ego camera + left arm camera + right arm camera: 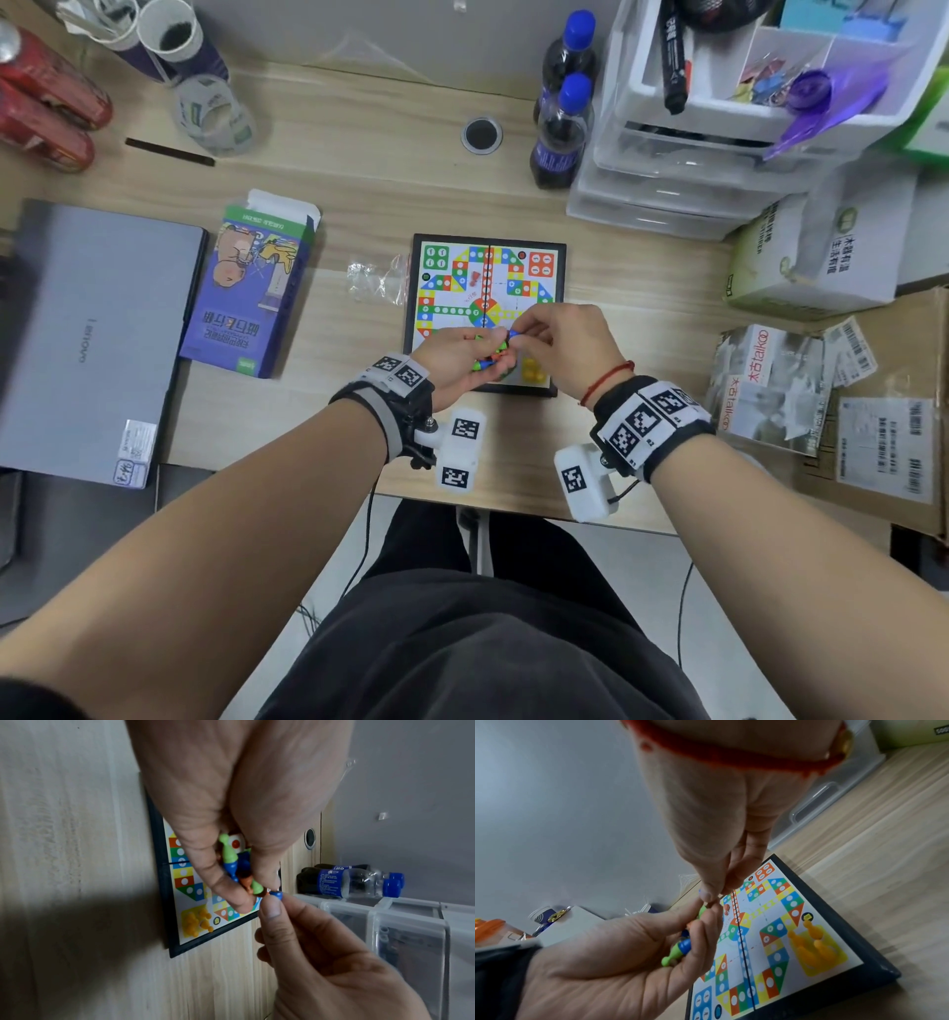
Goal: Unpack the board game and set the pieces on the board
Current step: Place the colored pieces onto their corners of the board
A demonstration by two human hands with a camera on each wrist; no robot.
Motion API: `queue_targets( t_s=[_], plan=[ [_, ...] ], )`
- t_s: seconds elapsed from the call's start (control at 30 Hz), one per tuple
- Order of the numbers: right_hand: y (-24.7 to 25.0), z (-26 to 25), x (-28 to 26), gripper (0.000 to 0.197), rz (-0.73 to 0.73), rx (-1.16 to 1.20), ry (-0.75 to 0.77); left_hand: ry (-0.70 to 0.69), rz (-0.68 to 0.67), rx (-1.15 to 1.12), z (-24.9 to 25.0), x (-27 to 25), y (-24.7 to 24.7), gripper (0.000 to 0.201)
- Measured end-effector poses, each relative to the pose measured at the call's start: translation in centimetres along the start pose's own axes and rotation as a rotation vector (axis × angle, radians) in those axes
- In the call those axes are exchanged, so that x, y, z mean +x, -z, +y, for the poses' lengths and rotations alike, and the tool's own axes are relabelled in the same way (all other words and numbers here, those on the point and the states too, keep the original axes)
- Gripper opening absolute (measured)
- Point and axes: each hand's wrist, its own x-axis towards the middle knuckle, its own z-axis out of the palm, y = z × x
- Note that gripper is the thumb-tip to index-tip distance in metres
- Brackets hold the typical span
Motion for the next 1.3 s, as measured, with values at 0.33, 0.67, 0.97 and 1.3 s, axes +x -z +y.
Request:
queue_targets(
  t_s=[0.33,0.67,0.97,1.3],
  plan=[
    [0.2,0.6,1.8,0.015,0.059,-0.051,-0.04,-0.023,0.102,-0.016,0.9,-0.4,1.9,0.017],
    [-4.0,-1.6,3.5,0.007,-0.12,-0.106,0.005,-0.061,0.278,-0.088,1.3,-0.9,8.5,0.017],
    [-7.4,-3.5,4.5,0.007,-0.226,-0.212,0.007,-0.066,0.252,-0.065,1.6,-1.2,11.8,0.021],
    [-10.2,-4.4,4.6,0.008,-0.3,-0.314,0.016,-0.003,0.185,-0.118,1.6,-0.9,12.1,0.016]
  ],
)
